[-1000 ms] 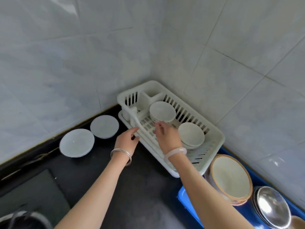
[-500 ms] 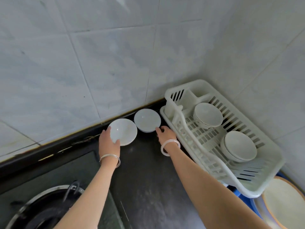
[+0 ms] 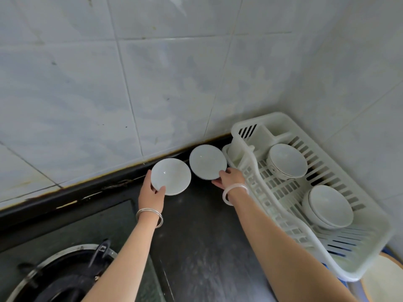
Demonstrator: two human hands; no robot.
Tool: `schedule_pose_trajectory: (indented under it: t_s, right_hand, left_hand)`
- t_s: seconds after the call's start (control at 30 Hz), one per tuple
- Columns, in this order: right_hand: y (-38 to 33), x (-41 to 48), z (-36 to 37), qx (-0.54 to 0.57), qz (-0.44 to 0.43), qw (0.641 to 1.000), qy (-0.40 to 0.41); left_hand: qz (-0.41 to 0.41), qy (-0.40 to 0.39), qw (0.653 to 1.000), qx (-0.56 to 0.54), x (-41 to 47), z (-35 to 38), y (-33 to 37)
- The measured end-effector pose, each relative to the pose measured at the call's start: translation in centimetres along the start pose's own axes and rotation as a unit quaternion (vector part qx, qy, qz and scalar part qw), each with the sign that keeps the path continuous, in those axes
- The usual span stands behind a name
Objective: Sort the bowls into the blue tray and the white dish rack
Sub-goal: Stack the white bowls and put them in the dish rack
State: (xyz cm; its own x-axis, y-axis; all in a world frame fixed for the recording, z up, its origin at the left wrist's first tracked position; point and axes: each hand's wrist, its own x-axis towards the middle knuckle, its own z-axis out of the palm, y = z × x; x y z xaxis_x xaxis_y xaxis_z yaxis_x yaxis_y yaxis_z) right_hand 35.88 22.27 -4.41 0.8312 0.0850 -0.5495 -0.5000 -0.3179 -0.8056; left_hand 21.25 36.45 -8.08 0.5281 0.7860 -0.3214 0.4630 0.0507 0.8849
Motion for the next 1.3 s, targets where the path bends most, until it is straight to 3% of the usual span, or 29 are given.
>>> schedule_pose_trajectory:
  t_s: [0.43, 0.67, 0.8, 1.0, 1.17, 1.3]
  right_hand:
    - [-3.1, -3.3, 3.9, -0.157, -0.100, 0.980, -0.077]
    - [-2.3, -4.1, 5.5, -0.254, -0.092, 0.960, -0.081]
    - [-2.3, -4.0, 5.8, -0.282, -0.089, 0.952, -0.081]
    - [-2.4, -3.8, 5.3, -0.235, -0.037, 0.966, -0.104]
    - [-2.1, -4.4, 5.5, -0.113, 0.058, 0.977, -0.169]
    - [-1.5, -4.7, 4.5, -0.093, 0.045, 0.983, -0.152]
  left_hand:
    - [-0.075, -0.020, 0.964, -0.254, 0.7, -0.9, 0.9]
    - [-0.121, -0.019, 0.953, -0.277, 0.9, -1.3, 1.4]
    - [-0.116, -0.030, 0.965, -0.233, 1.3, -1.6, 1.6]
    - [-0.122, -0.055, 0.974, -0.184, 2.0, -2.0, 2.1]
    - [-0.150, -0.046, 0.967, -0.201, 1.8, -2.3, 2.9]
    - [-0.151, -0.052, 0.969, -0.191, 1.0, -2.3, 3.8]
